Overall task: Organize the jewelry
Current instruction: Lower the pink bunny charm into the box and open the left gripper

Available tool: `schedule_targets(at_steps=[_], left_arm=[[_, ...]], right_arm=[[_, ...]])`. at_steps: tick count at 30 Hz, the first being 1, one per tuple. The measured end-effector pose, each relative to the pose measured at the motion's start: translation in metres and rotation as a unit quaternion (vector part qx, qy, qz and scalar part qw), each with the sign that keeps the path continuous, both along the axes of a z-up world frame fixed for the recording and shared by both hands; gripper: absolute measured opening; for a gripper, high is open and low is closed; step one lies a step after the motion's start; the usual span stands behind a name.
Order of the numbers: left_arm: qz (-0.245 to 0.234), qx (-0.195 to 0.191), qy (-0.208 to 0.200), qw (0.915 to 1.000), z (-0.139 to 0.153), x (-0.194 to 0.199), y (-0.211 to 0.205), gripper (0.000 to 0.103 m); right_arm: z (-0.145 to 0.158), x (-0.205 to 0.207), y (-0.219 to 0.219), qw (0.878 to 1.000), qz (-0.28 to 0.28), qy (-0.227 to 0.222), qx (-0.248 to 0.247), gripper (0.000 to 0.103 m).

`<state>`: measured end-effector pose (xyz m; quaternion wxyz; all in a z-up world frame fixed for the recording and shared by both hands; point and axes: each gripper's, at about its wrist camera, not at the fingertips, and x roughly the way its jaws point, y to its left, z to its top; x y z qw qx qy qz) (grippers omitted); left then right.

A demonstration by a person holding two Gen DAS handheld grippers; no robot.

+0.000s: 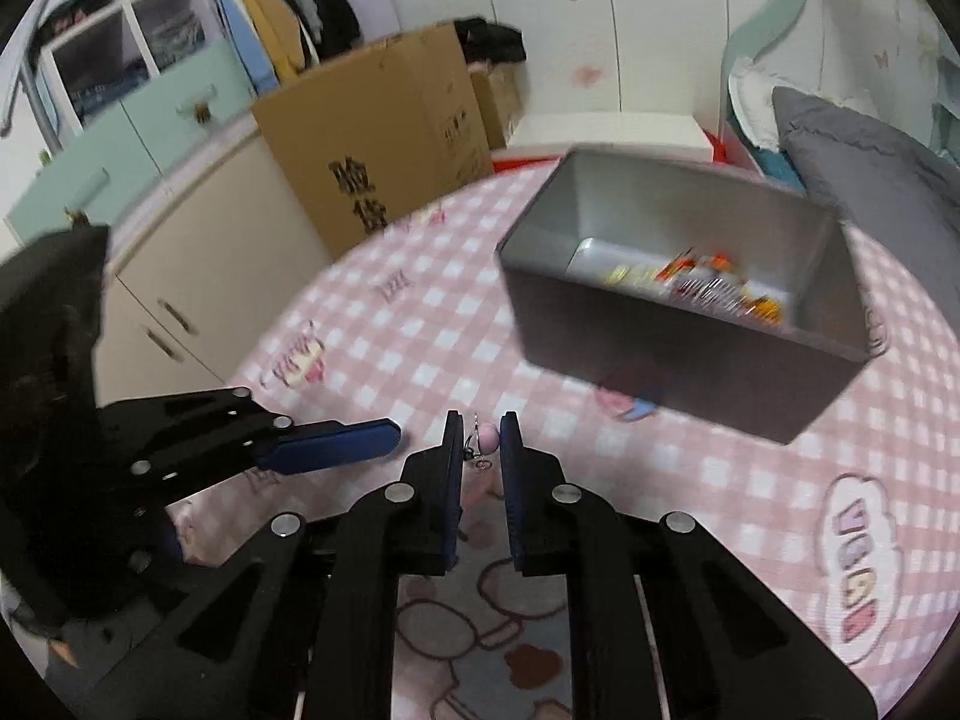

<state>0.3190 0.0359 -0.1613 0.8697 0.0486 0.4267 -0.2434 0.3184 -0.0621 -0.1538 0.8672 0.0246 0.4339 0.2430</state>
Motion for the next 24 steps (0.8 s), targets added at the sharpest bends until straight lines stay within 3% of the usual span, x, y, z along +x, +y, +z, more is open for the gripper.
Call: schedule_targets(at_steps=[4, 9, 17, 24], left_arm=[[0.005, -0.041, -0.013, 0.9991, 0.022, 0.006, -0.001, 0.041], [0.045, -0.109, -0.023, 0.9927, 0.05, 0.032, 0.006, 0.041], [0.087, -0.053, -0.004, 0.9947, 0.04, 0.082, -0.016, 0.04], [0.086, -0.03, 0.008, 0.9958, 0.029, 0.089, -0.022, 0.028]], right_arm=[[0.029, 0.0, -0.024, 0.999, -0.018, -0.031, 0.01, 0.011], [0.057, 0.008, -0.051, 0.997, -0.043, -0.06, 0.018, 0.011], [0.055, 0.031, -0.073, 0.995, -0.076, -0.067, 0.015, 0.011], [0.043, 0.047, -0.078, 0.995, -0.084, -0.053, 0.015, 0.011]])
